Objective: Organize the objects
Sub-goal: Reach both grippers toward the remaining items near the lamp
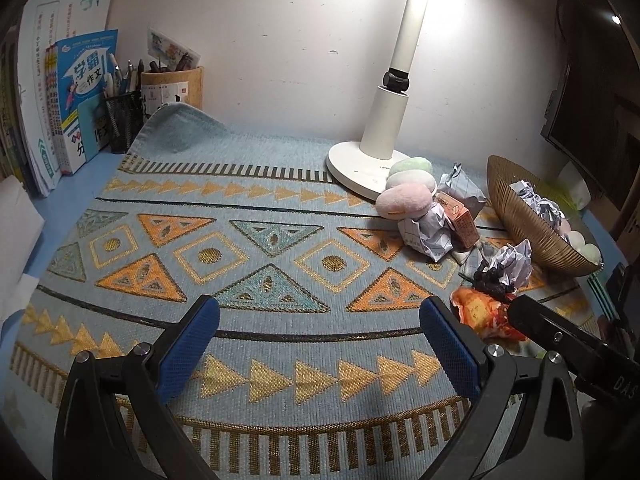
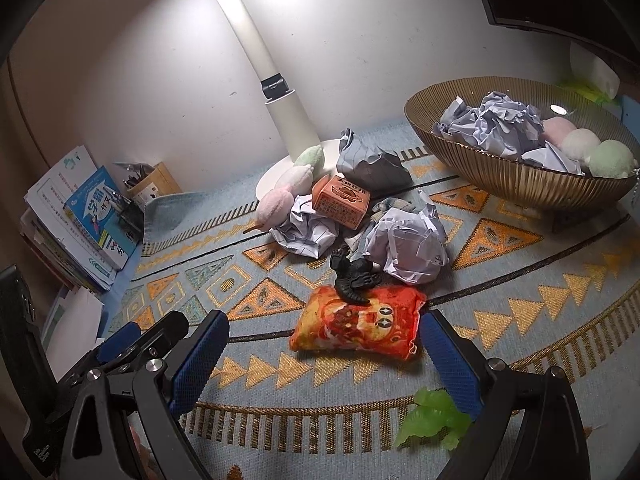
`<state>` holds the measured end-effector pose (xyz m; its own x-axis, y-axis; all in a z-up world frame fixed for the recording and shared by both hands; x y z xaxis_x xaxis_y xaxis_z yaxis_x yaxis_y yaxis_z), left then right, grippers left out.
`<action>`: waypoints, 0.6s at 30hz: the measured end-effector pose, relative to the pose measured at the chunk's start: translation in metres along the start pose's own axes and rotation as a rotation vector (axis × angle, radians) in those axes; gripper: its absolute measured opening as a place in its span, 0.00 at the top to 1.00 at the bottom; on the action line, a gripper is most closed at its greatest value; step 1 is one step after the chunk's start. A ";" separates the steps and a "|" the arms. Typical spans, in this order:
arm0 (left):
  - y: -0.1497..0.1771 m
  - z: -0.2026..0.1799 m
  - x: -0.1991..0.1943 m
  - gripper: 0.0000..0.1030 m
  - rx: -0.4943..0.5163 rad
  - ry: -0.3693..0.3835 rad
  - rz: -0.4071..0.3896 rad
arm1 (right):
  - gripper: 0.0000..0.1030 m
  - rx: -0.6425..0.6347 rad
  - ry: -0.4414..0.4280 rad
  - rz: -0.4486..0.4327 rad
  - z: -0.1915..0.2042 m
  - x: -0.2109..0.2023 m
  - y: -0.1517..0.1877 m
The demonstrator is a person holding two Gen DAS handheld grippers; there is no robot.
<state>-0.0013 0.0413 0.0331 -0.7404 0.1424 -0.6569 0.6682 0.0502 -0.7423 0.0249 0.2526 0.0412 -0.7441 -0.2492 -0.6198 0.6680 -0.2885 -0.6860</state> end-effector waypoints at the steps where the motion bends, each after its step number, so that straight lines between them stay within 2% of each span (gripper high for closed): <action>1: 0.000 0.001 0.001 0.03 -0.006 0.002 0.004 | 0.07 0.000 0.001 -0.001 0.000 0.000 0.000; 6: 0.000 0.003 0.000 0.03 -0.018 0.004 0.004 | 0.07 0.015 0.017 -0.027 -0.003 -0.005 0.000; 12: 0.001 -0.001 -0.002 0.03 0.008 -0.005 -0.013 | 0.07 0.069 0.088 -0.089 -0.024 -0.034 -0.008; 13: 0.001 -0.002 -0.002 0.03 0.013 -0.006 -0.015 | 0.09 0.069 0.105 -0.095 -0.030 -0.039 -0.011; 15: 0.001 -0.004 -0.003 0.03 0.023 -0.004 -0.018 | 0.24 0.056 0.140 -0.098 -0.041 -0.044 -0.014; 18: 0.001 -0.007 -0.003 0.03 0.042 0.005 -0.015 | 0.31 0.018 0.172 -0.062 -0.050 -0.041 -0.011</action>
<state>0.0021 0.0481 0.0358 -0.7501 0.1467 -0.6449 0.6531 0.0105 -0.7572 0.0483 0.3121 0.0549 -0.7708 -0.0691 -0.6333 0.6192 -0.3149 -0.7193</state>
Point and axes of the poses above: each gripper's, at about its wrist camera, not at the fingertips, and x roughly the way its jaws point, z to its left, y to its underside, the point moved 1 cm from there along x, roughly the way its jaws point, and after that the axes turned 3 degrees about -y, right-handed, at the moved point
